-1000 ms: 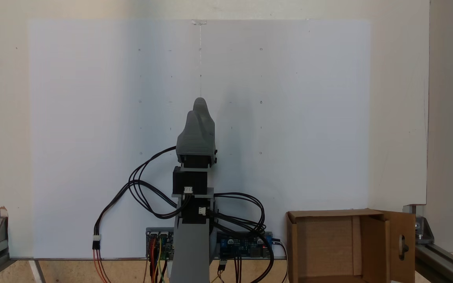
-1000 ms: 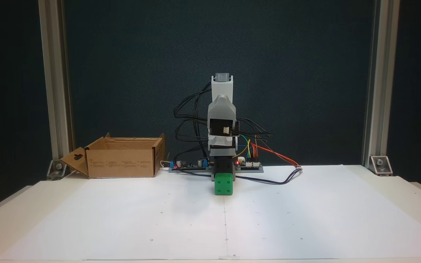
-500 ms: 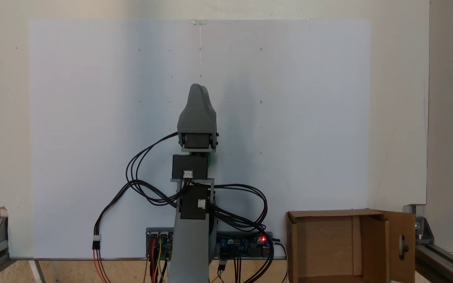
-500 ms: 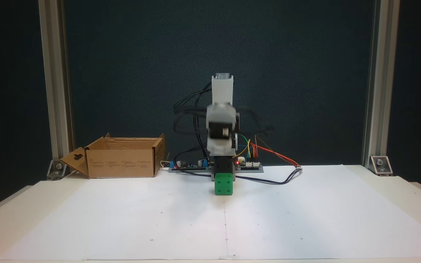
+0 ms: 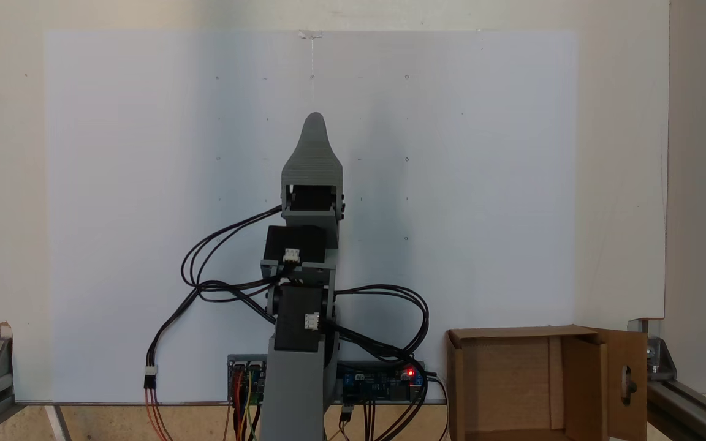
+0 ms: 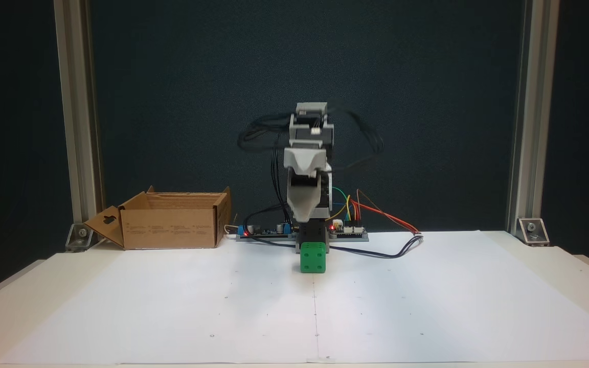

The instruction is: Grasp a green dice and put it in the bin.

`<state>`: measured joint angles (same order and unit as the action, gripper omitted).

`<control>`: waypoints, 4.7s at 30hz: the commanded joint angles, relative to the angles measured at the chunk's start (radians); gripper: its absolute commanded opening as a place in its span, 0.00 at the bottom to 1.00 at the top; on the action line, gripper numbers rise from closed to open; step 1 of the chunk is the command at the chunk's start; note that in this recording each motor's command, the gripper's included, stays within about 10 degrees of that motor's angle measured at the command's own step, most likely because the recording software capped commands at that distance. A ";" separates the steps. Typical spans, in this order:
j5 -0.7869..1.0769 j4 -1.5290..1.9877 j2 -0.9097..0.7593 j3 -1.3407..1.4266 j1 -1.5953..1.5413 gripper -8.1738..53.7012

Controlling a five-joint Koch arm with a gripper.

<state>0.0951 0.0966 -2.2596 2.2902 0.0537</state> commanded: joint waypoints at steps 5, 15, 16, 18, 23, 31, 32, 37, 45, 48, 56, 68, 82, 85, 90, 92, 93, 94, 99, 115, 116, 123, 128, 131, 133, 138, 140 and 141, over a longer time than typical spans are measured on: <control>-0.067 0.418 -0.107 -0.155 -0.063 0.83; -0.147 1.030 -0.103 -0.325 -0.086 0.84; -0.152 1.069 -0.104 -0.334 -0.086 0.84; -0.161 1.086 -0.104 -0.347 -0.086 0.84; -0.175 1.086 -0.103 -0.331 -0.080 0.84; -0.176 1.048 -0.106 -0.235 -0.083 0.84; -0.176 1.039 -0.106 -0.218 -0.083 0.84; -0.176 0.951 -0.106 -0.103 -0.084 0.84; -0.176 0.818 -0.103 0.023 -0.089 0.84; -0.176 0.813 -0.101 0.029 -0.084 0.84; -0.176 0.785 -0.086 0.044 -0.084 0.84; -0.181 0.733 0.023 0.077 -0.087 0.84; -0.183 0.615 0.150 0.137 -0.086 0.84; -0.183 0.574 0.166 0.167 -0.086 0.84; -0.184 0.540 0.192 0.189 -0.086 0.84; -0.184 0.531 0.204 0.189 -0.086 0.84; -0.184 0.526 0.212 0.189 -0.084 0.84; -0.184 0.523 0.224 0.190 -0.084 0.83; -0.183 0.518 0.259 0.190 -0.075 0.83; -0.179 0.511 0.284 0.190 -0.061 0.80; -0.179 0.511 0.284 0.190 -0.061 0.78; -0.181 0.492 0.284 0.190 -0.058 0.72; -0.178 0.482 0.287 0.189 -0.058 0.72; -0.178 0.482 0.296 0.190 -0.058 0.72; -0.179 0.482 0.298 0.190 -0.058 0.65; -0.187 0.480 0.299 0.190 -0.037 0.45; -0.196 0.480 0.298 0.190 -0.029 0.34; -0.201 0.480 0.298 0.190 -0.028 0.32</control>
<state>-0.0506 0.5768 -1.9604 2.4943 0.0153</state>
